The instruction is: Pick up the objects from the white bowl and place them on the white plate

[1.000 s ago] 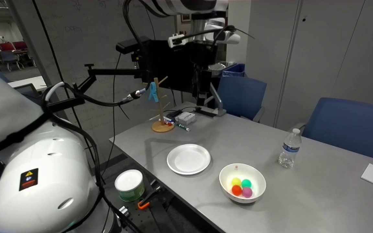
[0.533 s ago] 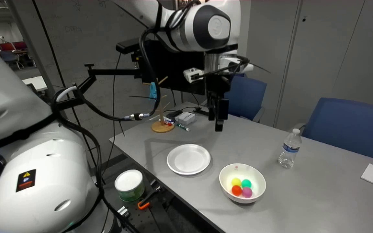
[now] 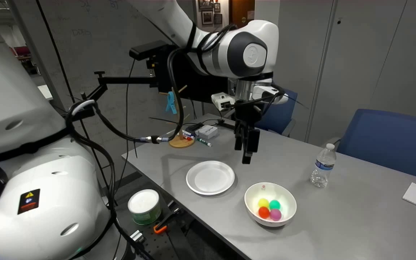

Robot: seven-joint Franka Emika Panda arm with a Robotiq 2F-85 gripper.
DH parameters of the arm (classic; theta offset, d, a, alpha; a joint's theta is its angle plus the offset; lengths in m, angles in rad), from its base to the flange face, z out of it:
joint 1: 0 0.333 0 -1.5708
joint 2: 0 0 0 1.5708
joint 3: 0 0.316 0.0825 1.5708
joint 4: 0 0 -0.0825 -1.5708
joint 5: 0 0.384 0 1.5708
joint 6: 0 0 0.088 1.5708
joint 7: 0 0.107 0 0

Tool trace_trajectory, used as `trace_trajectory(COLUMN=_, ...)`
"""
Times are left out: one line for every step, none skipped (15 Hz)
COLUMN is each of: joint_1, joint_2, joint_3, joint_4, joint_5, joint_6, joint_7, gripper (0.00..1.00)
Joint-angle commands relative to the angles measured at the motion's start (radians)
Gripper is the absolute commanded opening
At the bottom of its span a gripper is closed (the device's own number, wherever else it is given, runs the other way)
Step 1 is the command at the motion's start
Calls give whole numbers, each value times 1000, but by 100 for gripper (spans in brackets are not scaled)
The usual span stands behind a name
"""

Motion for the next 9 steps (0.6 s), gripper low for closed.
trace_trajectory(joint_1=10, joint_2=23, joint_3=-18, joint_4=8, joint_5=8, joint_6=-3, joint_7=-20, gripper=100)
trace_trajectory(joint_1=1, joint_2=62, joint_3=-21, joint_4=17, joint_5=-14, joint_6=3, joint_7=4, gripper=100)
trace_trajectory(joint_1=-1, joint_2=92, joint_3=-28, joint_4=21, joint_5=-9, joint_6=13, joint_7=-8, gripper=100)
trace_trajectory(joint_1=-2, joint_2=128, joint_3=-37, joint_4=27, joint_5=-6, joint_6=27, joint_7=-19, gripper=100)
trace_trajectory(joint_1=-1, joint_2=157, joint_3=-44, joint_4=34, joint_5=-10, joint_6=40, joint_7=-19, gripper=100)
trace_trajectory(joint_1=2, joint_2=189, joint_3=-54, joint_4=42, joint_5=-9, joint_6=60, joint_7=-31, gripper=100)
trace_trajectory(joint_1=5, joint_2=218, joint_3=-62, joint_4=53, joint_5=-5, joint_6=79, joint_7=-46, gripper=100)
trace_trajectory(joint_1=9, joint_2=242, joint_3=-69, joint_4=62, joint_5=-1, joint_6=97, joint_7=-62, gripper=100)
trace_trajectory(joint_1=11, joint_2=265, joint_3=-75, joint_4=73, joint_5=9, joint_6=116, joint_7=-85, gripper=100)
